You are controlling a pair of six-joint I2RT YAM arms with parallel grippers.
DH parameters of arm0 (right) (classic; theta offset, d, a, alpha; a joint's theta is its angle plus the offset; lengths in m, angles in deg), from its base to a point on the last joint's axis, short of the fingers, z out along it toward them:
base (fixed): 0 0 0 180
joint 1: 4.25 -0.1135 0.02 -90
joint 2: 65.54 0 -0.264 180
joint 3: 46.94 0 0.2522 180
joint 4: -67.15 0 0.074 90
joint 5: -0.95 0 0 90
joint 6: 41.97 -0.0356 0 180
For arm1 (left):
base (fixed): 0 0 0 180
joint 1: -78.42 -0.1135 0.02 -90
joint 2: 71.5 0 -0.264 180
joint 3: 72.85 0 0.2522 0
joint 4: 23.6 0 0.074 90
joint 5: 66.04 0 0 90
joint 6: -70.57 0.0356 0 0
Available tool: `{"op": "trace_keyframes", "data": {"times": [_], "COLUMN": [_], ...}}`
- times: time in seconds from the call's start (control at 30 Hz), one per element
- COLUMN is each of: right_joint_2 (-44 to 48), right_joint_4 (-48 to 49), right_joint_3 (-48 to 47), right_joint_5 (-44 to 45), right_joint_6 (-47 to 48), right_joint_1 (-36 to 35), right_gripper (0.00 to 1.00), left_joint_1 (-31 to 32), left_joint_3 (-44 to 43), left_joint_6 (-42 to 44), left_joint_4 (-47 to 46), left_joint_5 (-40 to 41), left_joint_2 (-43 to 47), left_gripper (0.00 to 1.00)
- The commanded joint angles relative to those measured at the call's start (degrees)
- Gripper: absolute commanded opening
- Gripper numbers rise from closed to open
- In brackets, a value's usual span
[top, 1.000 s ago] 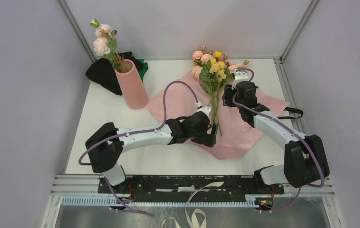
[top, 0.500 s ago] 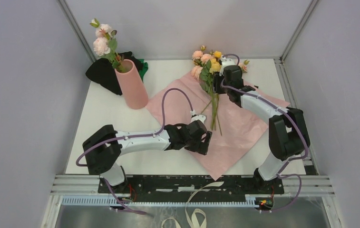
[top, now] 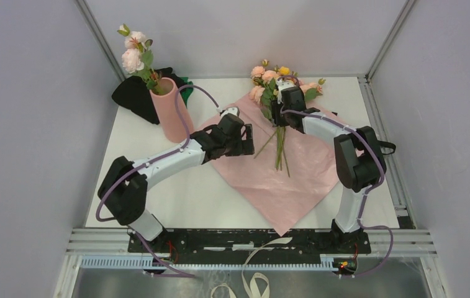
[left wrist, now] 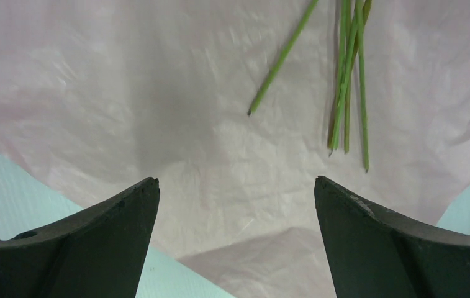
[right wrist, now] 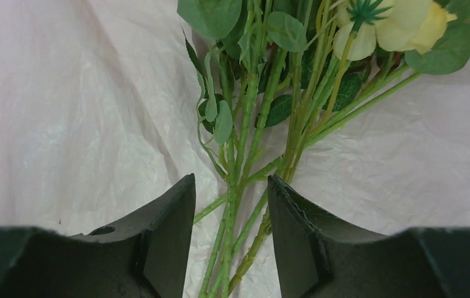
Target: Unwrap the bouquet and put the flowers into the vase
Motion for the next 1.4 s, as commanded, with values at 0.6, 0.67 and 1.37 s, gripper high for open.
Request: {"op": "trace_keyframes", "data": {"times": [0.6, 0.67, 1.37], "right_joint_2": [-5.4, -4.7, 2.1], "right_joint_4": [1.3, 1.1, 1.1], "right_joint_3": [-3.1, -3.2, -1.5], "right_joint_5": [-1.2, -1.2, -2.6], "right_joint_6": [0.9, 0.9, 1.0], "right_joint_1": [-0.3, -0.2, -0.7], "right_gripper": [0.12, 0.26, 0.0], "left_joint_1": [-3.6, -3.6, -3.6], "left_joint_3": [-3.1, -3.0, -3.7], "left_joint_6": [3.0, 3.0, 2.9], "left_joint_4": [-4.0, -4.2, -6.0], "left_joint_5": [-2.9, -3.2, -5.0], "left_joint_2": [-1.3, -1.6, -5.8], "left_gripper": [1.0, 1.0, 1.0]}}
